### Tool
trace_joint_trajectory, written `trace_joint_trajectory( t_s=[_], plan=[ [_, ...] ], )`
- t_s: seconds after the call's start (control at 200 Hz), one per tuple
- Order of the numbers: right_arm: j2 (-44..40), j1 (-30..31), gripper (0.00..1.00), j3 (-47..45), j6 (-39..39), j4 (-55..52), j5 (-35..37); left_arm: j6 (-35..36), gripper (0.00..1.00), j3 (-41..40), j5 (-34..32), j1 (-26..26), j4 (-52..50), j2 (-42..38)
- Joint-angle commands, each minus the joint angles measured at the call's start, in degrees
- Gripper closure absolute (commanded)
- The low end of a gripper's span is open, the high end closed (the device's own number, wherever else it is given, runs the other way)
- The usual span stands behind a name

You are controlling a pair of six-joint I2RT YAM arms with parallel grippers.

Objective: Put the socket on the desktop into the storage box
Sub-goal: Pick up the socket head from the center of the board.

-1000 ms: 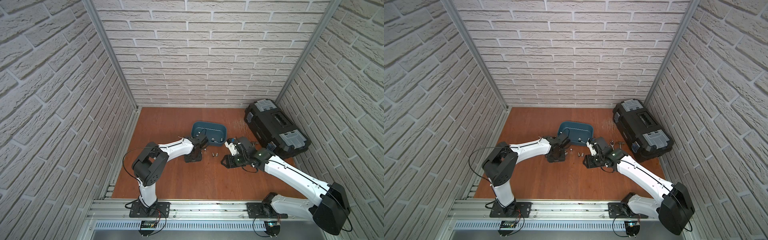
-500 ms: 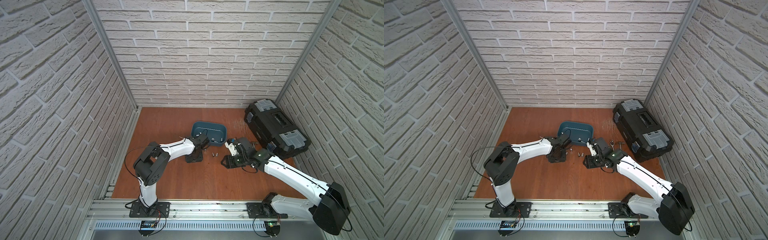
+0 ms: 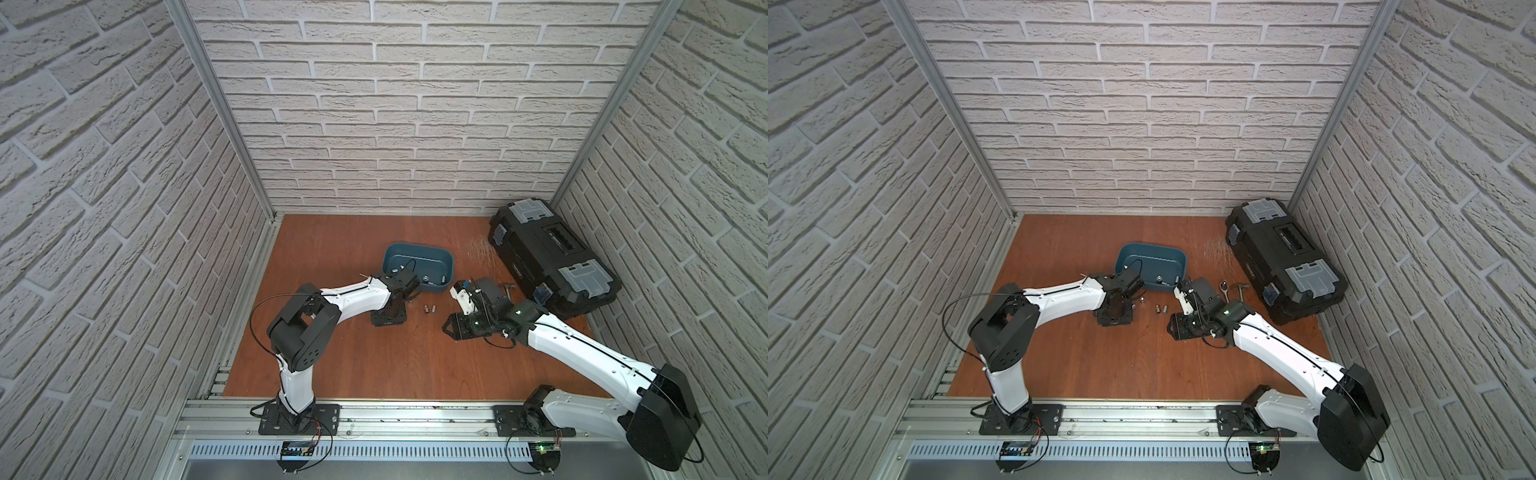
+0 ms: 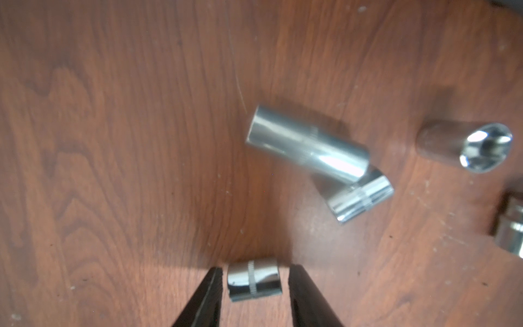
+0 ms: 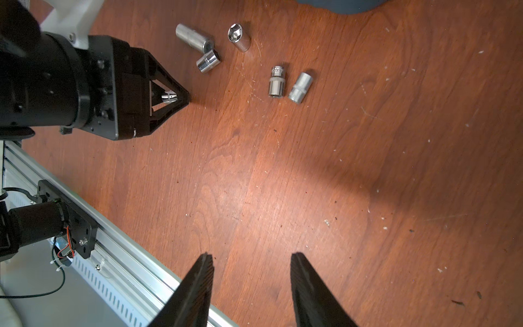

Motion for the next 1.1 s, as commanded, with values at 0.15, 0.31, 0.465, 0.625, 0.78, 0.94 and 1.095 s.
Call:
trace_joint_trajectory(
  t_s=[0.15, 0.31, 0.465, 0.625, 0.78, 0.94, 1.095],
  plan=[
    [-1.02, 0.67, 0.5, -0.69, 0.43, 1.91, -0.49, -0.42, 0.62, 0.13, -0.62, -0.27, -0.67, 1.04],
    [-0.86, 0.72, 0.5, -0.8, 0.34, 2.17, -0.55, -0.32, 0.71, 0.06, -0.6, -0.32, -0.66, 1.01],
    [-0.7, 0.72, 0.5, -0.64, 0.43, 2.26, -0.66, -0.11, 0.78, 0.26, -0.54, -0.32, -0.77, 0.57],
    [-0.71, 0.72, 0.5, -0.36, 0.13, 2.09, -1.05, 0.46, 0.79, 1.4, -0.72, -0.27, -1.44, -0.43],
    [-1.09, 0.72, 0.5, 0.04, 0.36, 2.22, -1.84, 1.28, 0.8, 3.66, -1.06, -0.32, -2.74, -1.18],
    [-0.94, 0.63, 0.49, 0.85, 0.34, 2.01, -2.35, 2.27, 0.8, 6.5, -0.89, -0.15, -3.82, -1.44],
    [-1.0, 0.38, 0.49, 2.43, -0.01, 1.58, -2.64, 3.04, 0.8, 9.58, -0.66, 0.21, -4.78, -1.28]
  ],
)
